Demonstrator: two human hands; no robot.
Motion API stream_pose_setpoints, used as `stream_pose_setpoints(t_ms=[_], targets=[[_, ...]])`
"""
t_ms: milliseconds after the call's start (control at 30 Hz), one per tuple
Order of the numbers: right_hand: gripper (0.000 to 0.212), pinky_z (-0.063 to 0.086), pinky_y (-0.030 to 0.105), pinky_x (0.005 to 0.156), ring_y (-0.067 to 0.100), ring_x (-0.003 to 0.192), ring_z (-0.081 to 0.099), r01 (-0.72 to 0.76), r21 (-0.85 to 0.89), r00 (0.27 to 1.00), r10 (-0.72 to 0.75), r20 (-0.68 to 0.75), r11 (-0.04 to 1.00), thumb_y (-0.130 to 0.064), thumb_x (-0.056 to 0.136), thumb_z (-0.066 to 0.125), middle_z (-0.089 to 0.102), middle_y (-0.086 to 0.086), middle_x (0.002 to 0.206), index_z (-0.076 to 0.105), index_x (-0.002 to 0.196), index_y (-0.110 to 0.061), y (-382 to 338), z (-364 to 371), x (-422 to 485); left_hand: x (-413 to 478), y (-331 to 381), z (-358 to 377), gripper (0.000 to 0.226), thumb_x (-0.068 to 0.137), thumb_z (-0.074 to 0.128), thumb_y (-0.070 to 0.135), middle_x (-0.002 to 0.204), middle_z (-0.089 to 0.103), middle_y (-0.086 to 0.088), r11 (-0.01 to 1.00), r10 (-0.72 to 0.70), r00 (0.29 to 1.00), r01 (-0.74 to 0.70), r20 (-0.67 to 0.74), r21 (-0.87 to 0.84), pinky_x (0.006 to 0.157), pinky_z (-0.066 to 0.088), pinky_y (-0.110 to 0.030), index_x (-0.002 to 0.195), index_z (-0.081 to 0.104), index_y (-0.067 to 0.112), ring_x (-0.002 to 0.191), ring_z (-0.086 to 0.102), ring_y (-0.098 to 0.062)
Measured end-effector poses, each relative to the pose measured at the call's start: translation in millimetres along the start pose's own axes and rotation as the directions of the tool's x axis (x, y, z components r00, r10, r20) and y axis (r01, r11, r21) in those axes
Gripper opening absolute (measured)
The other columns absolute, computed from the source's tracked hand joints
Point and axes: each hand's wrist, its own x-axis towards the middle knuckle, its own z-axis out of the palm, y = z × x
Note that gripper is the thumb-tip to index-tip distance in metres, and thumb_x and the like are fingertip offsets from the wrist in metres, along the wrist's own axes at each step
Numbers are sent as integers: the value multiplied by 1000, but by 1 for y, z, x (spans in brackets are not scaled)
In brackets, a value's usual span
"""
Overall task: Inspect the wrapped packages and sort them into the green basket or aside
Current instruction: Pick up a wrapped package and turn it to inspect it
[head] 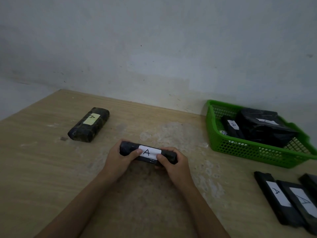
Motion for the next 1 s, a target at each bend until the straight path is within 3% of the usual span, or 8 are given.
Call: stream_pose_setpoints(t_ms=[67, 200, 367, 500, 567, 733, 867, 1000], targets=[[6, 58, 29, 62, 14, 76, 68, -33, 78, 999, 33, 4, 996, -11, 85, 67, 67, 3, 84, 68, 90, -7, -3, -1, -1, -2, 3, 0, 26, 78, 73, 22, 80, 56, 14, 1000, 29, 1000, -29, 3, -4, 54, 44, -10, 79, 49, 32, 71, 53, 0], [8, 47, 14, 62, 0, 69, 61, 65, -128, 998, -68, -13, 990, -15, 85, 67, 66, -5, 76, 68, 79, -20, -3, -5, 1, -2, 2, 0, 19, 82, 68, 24, 79, 57, 8, 999, 32, 999, -32, 20, 3, 55, 39, -14, 79, 49, 28, 70, 53, -3], [10, 49, 16, 63, 2, 72, 62, 105, -142, 994, -106, -4, 984, -12, 84, 69, 68, -5, 78, 68, 79, -21, -3, -9, 2, 1, -5, 1, 16, 83, 66, 22, 81, 59, -7, 999, 38, 996, -39, 79, 3, 57, 42, -19, 85, 53, 13, 71, 54, -13], [15, 52, 20, 77, 10, 91, 66, 191, -46, 979, -187, 75, 981, -3, 77, 74, 70, 1, 98, 70, 85, -15, -9, -14, 1, -2, 0, 0, 10, 89, 59, 18, 105, 55, -4, 891, -130, 975, 194, 179, -410, 72, 59, -41, 99, 58, 20, 92, 63, -28], [20, 52, 20, 81, 11, 97, 65, 220, -42, 971, -214, 110, 975, -3, 76, 75, 68, 3, 105, 69, 91, -15, -10, -16, -1, -3, 2, 0, 19, 90, 56, 13, 110, 50, -3, 838, -151, 962, 246, 227, -486, 69, 60, -40, 108, 57, 21, 94, 63, -30], [37, 56, 24, 81, 9, 102, 62, 20, -76, 998, -15, 69, 997, -18, 84, 70, 62, -4, 115, 57, 118, -23, -11, -16, -1, -3, -1, -2, 36, 87, 62, 12, 105, 49, 16, 975, 10, 996, 9, 84, -222, 74, 51, -19, 118, 53, 27, 96, 56, -10], [34, 58, 44, 81, 20, 102, 64, -68, -93, 996, 73, 52, 993, -13, 79, 75, 65, 3, 111, 62, 109, -18, -3, -12, -1, -1, -6, -2, 52, 83, 65, 7, 109, 53, 8, 977, 21, 997, -6, 70, -211, 77, 48, -15, 128, 47, 25, 98, 57, -11], [28, 58, 39, 81, 15, 94, 66, -50, -120, 998, 53, 21, 992, -9, 78, 75, 69, 3, 102, 64, 103, -15, -5, -12, -1, -1, -6, -2, 51, 84, 66, 11, 108, 51, 6, 977, -24, 996, 42, 89, -209, 73, 47, -15, 129, 46, 23, 91, 54, -2]])
